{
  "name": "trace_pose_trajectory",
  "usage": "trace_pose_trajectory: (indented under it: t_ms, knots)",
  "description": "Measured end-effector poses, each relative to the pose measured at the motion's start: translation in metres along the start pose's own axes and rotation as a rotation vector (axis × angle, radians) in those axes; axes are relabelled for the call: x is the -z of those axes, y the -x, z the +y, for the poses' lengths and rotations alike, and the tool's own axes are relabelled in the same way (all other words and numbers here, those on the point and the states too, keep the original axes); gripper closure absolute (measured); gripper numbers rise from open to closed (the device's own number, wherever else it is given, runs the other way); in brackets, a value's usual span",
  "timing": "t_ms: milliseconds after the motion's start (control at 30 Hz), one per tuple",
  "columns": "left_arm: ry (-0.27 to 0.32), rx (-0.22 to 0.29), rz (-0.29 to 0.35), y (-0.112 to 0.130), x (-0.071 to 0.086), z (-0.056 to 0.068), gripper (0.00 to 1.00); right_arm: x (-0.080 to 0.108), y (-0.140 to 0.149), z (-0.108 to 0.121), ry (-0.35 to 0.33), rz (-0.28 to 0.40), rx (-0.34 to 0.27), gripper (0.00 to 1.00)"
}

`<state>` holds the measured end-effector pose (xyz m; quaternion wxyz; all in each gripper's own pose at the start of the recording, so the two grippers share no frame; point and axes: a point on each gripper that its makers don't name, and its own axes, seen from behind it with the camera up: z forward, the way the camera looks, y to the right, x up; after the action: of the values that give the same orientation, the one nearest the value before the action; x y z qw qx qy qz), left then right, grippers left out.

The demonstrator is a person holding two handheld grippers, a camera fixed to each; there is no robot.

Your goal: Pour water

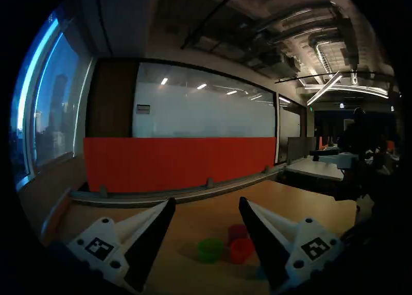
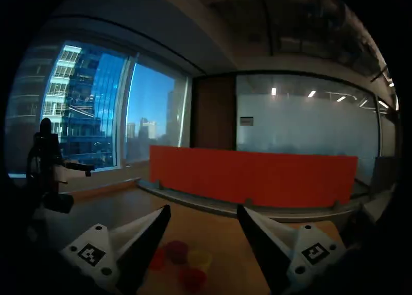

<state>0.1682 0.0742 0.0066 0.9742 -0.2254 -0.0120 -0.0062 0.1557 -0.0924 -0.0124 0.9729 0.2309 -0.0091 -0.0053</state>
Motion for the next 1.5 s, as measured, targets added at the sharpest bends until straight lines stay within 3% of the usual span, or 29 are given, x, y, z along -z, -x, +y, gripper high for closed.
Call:
trace_pose_trajectory:
  t_ms: [300, 700, 1200, 1500]
  knots:
    - [0.091, -0.039, -0.006, -0.005, 0.005, 0.015, 0.08, 0.002, -0.006, -0.044, -0.180, -0.016, -0.012, 0.00]
    - [0.167, -0.077, -0.056, 0.000, 0.009, 0.032, 0.08, 0.004, -0.005, -0.069, -0.304, -0.051, -0.004, 0.00]
    - [0.208, -0.109, -0.144, 0.025, 0.009, 0.033, 0.08, 0.011, 0.028, -0.092, -0.413, -0.175, 0.043, 0.01]
    - [0.192, -0.124, -0.196, 0.049, 0.003, 0.026, 0.08, 0.014, 0.039, -0.101, -0.457, -0.211, 0.056, 0.01]
